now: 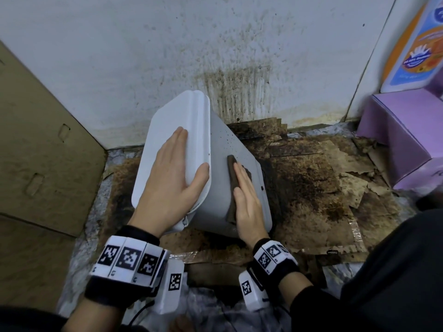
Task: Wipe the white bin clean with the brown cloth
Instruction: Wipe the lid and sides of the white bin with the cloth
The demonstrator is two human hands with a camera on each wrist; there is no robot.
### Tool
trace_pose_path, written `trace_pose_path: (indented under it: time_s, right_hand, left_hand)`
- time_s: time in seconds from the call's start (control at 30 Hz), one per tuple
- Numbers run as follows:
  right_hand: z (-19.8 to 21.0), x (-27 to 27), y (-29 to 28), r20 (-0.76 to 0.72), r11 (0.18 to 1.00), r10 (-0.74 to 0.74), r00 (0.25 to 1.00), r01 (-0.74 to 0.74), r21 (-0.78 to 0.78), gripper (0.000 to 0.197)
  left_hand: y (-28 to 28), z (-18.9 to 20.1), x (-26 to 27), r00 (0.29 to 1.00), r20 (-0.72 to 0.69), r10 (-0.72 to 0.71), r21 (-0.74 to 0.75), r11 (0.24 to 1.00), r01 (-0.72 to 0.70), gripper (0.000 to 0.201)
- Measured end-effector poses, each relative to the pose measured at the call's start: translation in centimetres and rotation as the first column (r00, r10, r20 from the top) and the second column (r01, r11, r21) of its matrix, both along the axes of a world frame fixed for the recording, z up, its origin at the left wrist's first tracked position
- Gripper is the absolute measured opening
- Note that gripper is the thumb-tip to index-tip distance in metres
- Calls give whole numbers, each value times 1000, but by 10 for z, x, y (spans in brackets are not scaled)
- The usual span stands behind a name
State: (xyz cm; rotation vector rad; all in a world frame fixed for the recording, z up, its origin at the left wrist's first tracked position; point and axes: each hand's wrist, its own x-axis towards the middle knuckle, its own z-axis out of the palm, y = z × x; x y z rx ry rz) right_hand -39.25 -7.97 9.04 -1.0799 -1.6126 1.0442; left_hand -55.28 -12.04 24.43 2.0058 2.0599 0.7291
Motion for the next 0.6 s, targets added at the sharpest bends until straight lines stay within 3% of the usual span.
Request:
trace_pose_path:
  time_s: [0.17,0.27,0.6]
  right_hand:
    - [-52,27,5,33,942,-138,990,141,-304,54]
    - [-61,35,6,-7,873,-225,974,198,-446,48]
    - [-61,36,12,38,819,-259,965,240,-522,51]
  left_hand:
    - [-2,2,-2,999,28,17,6,1000,-17,79]
    - [-2,3,-2,999,32,17,9,1000,-17,79]
    - [0,3,3,1000,10,9,2,1000,-9,79]
